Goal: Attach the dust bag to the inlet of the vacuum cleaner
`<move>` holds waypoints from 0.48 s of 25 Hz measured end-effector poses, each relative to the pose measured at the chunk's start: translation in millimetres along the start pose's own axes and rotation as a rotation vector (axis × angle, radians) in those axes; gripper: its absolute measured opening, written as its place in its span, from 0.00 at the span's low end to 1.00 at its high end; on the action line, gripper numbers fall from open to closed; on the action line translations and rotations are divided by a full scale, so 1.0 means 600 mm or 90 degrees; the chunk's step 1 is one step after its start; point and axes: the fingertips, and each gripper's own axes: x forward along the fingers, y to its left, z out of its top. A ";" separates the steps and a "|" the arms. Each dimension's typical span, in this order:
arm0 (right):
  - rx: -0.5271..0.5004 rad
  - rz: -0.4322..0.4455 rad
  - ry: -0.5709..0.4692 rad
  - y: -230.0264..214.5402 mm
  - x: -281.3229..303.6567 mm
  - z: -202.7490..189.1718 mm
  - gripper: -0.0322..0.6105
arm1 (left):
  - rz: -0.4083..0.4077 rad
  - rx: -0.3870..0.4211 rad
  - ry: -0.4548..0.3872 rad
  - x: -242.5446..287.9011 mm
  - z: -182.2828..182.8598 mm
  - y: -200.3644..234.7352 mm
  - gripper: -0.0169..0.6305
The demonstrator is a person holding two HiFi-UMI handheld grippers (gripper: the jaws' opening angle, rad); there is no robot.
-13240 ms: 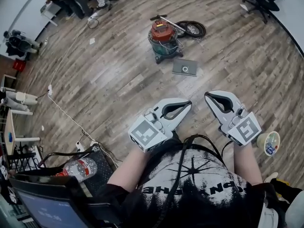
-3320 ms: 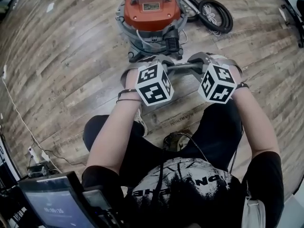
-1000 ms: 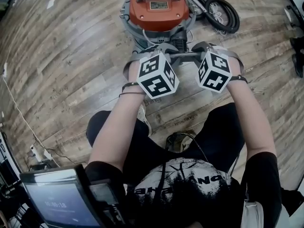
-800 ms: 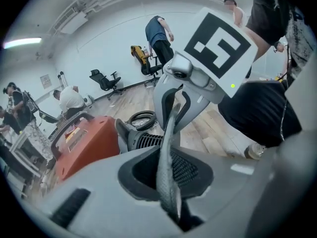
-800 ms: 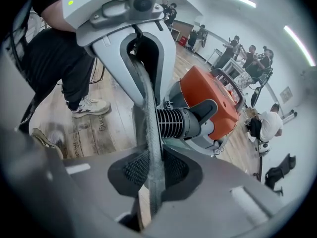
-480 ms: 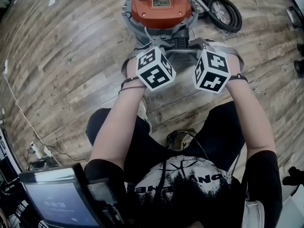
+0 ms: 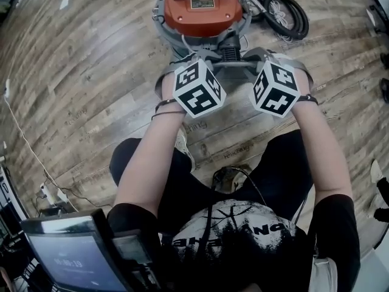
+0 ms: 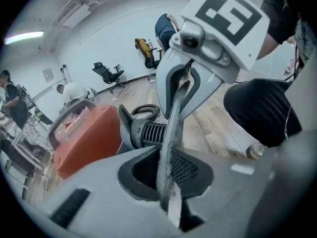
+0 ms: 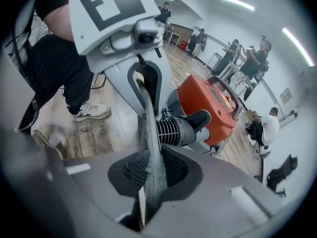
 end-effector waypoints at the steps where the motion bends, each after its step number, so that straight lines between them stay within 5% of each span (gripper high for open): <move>1: 0.007 0.000 0.001 0.000 0.004 -0.006 0.11 | 0.001 0.004 -0.007 -0.003 0.007 0.001 0.09; 12: 0.003 -0.021 0.046 0.005 0.028 -0.029 0.11 | 0.007 0.045 -0.034 -0.015 0.044 -0.007 0.10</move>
